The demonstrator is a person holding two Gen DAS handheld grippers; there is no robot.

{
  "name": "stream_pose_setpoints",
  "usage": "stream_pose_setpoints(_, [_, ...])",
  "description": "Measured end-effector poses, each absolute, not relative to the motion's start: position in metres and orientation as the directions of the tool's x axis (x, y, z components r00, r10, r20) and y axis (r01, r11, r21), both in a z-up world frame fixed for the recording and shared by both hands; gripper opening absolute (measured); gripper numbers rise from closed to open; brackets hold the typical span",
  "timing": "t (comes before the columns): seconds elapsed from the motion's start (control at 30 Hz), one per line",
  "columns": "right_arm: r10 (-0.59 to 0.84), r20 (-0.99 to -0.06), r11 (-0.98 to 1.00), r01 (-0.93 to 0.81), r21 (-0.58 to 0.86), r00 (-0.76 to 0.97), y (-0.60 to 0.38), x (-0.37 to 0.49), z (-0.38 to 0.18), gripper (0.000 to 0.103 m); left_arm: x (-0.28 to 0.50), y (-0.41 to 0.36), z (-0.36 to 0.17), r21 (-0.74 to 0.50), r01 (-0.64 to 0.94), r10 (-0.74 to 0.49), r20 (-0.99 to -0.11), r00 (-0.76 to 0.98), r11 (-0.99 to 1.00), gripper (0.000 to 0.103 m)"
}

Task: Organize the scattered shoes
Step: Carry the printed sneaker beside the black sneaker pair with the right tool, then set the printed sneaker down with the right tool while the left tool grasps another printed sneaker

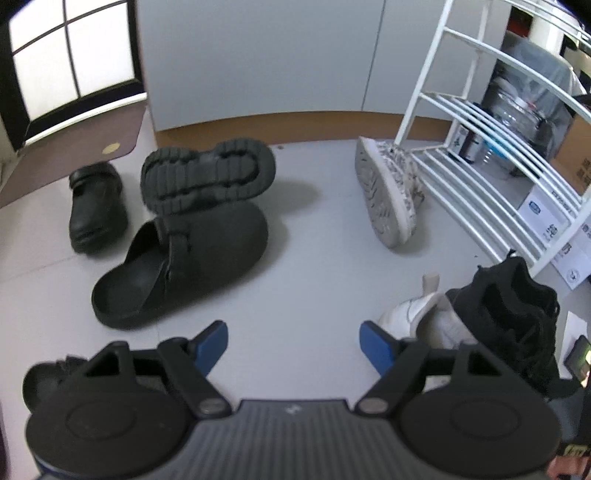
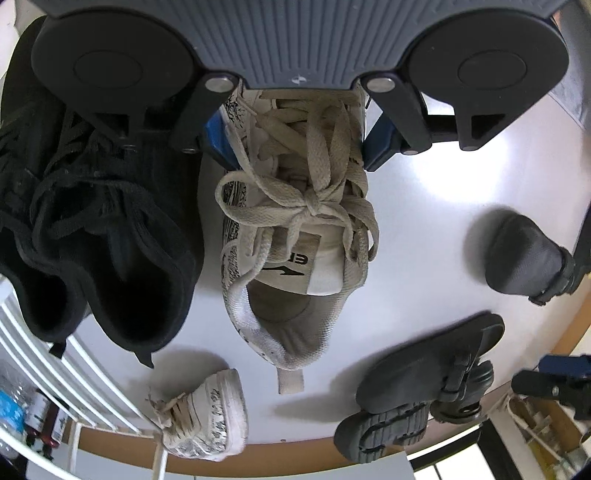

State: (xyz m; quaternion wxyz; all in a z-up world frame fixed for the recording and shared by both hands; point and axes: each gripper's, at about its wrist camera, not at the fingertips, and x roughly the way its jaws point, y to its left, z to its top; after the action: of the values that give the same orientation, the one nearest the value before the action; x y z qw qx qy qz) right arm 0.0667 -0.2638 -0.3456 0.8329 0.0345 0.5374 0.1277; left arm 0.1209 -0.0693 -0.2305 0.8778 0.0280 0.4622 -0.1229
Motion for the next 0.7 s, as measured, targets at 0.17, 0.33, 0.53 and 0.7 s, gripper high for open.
stream_pose_setpoints(0.17, [0.368, -0.855, 0.930, -0.131, 0.344, 0.366, -0.278, 0.066, -0.333, 0.080, 0.143, -0.088, -0.219, -0.056, 0.269, -0.198, -0.821, 0.536, 0.962, 0.081])
stream_pose_setpoints(0.33, [0.402, -0.815, 0.916, -0.177, 0.361, 0.418, -0.287, 0.060, -0.307, 0.084, 0.171, -0.116, -0.207, -0.028, 0.308, -0.203, -0.807, 0.555, 0.951, 0.081])
stream_pose_setpoints(0.53, [0.400, -0.799, 0.913, -0.121, 0.389, 0.449, -0.312, 0.059, -0.300, 0.084, 0.212, -0.160, -0.214, -0.060, 0.321, -0.234, -0.809, 0.539, 0.945, 0.091])
stream_pose_setpoints(0.7, [0.389, -0.807, 0.915, -0.085, 0.395, 0.443, -0.328, 0.057, -0.305, 0.084, 0.248, -0.205, -0.241, -0.016, 0.318, -0.204, -0.798, 0.568, 0.948, 0.093])
